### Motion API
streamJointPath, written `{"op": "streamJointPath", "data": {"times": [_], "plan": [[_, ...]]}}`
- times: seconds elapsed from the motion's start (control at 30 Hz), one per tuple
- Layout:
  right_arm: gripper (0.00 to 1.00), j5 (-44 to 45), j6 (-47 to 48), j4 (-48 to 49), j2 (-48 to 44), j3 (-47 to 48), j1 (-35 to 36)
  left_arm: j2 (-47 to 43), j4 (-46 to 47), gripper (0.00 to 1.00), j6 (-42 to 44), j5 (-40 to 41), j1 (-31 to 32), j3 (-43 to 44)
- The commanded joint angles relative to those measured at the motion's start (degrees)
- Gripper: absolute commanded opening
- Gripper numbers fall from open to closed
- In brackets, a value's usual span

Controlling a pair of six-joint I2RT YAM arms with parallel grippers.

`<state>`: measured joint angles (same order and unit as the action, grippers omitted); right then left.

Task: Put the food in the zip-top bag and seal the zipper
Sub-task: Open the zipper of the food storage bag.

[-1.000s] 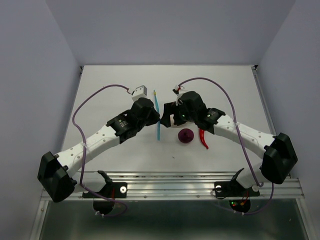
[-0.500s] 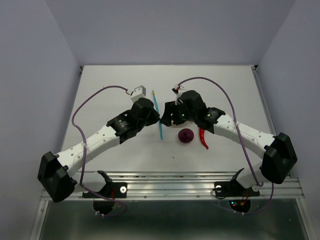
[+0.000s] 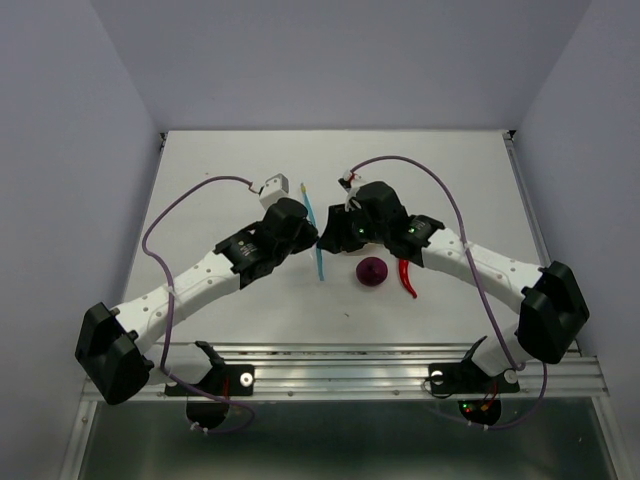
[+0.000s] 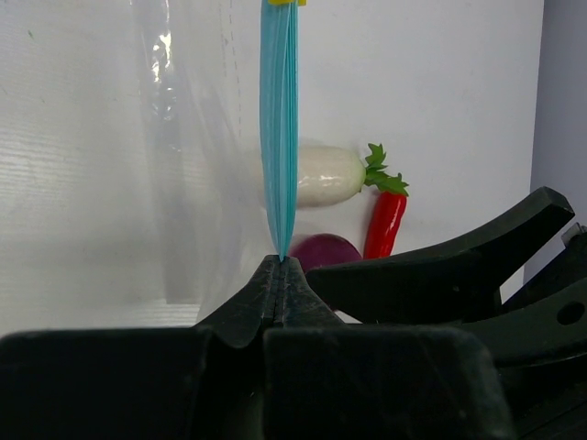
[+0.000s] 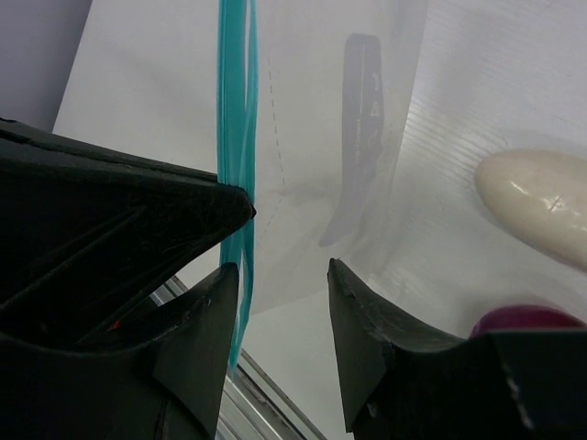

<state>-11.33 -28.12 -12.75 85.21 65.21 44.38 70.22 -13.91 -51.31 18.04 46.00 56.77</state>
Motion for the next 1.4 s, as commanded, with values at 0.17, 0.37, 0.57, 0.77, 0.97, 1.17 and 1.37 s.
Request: {"op": "streamJointPath", "data": {"times": [0.17,0.37,0.57,0.77,0.97,1.17,1.37], "plan": [[0.41,-3.4,-1.5,4.5,0.9,2.7,0.6,-2.0,2.8,0.00,-1.8,0.8,0.1,-1.3],[0.40,-4.1,-2.1,5.3,1.6,2.6,1.1,-2.2,3.6,0.00,-2.3,-0.2,0.1,-1.8],[0.34,-2.2,-2.7,5.3,1.8,2.5,1.1,-2.5,3.6,0.00,-3.4,0.0,0.1,-2.1],[0.01,-2.6,-3.7,6.2,1.9,2.6,1.1,-2.1,3.5,0.00,-3.7,0.1,0.3,-2.3],[0.01,4.6,-3.6,5.2,-0.6,1.0,1.1,-2.0,-0.8,0.04,-2.6,1.7,0.3,-0.1],[0.01,7.6,-2.6,3.2,-1.0,1.1,1.1,-3.1,-1.9,0.64,0.9,1.1,0.3,0.4],[0.01,7.9,-2.6,2.2,-0.3,2.3,1.1,-4.7,-1.6,0.75,3.3,0.5,0.3,-0.7]]}}
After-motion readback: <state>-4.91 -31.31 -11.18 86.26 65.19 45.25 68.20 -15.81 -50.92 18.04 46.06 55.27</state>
